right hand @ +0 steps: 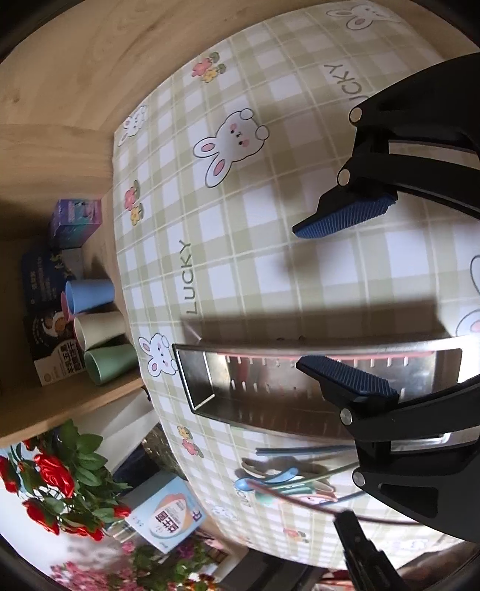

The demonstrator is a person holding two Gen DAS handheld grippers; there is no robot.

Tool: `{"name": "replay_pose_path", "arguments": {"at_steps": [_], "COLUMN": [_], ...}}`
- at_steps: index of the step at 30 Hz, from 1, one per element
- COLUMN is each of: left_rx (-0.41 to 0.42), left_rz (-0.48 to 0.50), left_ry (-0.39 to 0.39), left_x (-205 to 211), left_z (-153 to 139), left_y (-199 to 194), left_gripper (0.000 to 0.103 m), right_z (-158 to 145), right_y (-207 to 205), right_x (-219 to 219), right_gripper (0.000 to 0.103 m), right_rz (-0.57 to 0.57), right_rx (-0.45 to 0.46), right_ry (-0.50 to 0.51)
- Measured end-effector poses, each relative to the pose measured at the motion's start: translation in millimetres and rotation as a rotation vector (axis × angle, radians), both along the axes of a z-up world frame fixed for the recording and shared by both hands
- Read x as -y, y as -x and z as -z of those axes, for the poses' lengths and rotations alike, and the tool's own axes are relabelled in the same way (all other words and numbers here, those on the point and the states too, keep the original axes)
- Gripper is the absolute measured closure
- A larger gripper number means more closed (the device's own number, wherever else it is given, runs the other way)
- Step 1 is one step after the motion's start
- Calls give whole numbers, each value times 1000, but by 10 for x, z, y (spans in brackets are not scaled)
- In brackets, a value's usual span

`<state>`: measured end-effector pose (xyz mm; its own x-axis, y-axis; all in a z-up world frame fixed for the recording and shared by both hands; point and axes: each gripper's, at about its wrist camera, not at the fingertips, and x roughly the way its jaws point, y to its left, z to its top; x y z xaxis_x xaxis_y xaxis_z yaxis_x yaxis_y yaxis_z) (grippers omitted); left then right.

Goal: Organize utensils
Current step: 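Lower the held pink chopstick into the steel tray with the left tool and open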

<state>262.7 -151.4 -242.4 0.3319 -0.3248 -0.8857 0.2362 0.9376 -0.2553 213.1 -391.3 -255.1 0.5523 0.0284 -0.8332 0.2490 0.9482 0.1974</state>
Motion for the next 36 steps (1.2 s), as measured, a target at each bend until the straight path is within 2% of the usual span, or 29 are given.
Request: {"name": "replay_pose_path", "arguments": {"at_steps": [1, 3, 5, 10, 19, 26, 32, 33, 34, 35, 36], "left_rx": [-11, -39, -52, -78, -147, -178, -208, -211, -215, -216, -210], "left_rz": [9, 30, 43, 61, 63, 41, 94, 101, 107, 113, 114], "left_ry": [4, 12, 14, 2, -59, -92, -81, -60, -38, -19, -13], "left_x": [83, 290, 451, 801, 1115, 1168, 1242, 1235, 1219, 1204, 1182], "left_z": [15, 55, 84, 170, 441, 613, 701, 688, 678, 662, 636], "left_y": [-19, -82, -135, -321, -499, -599, -564, -561, -563, -561, -556], "left_gripper": [97, 97, 97, 97, 97, 97, 97, 96, 91, 78, 71], "right_z": [11, 15, 30, 82, 137, 162, 94, 80, 64, 50, 39], "right_y": [8, 29, 46, 92, 249, 373, 428, 432, 439, 440, 443], "right_x": [29, 95, 153, 341, 547, 673, 748, 746, 737, 725, 720], "right_gripper": [29, 26, 18, 18, 18, 18, 18, 18, 18, 18, 18], "right_rz": [1, 1, 4, 44, 104, 146, 180, 181, 181, 179, 179], "right_rx": [-4, 0, 1, -8, -4, -9, 1, 2, -1, -4, -5], "right_ry": [1, -2, -11, -34, -84, -113, -119, -117, -111, -105, -105]}}
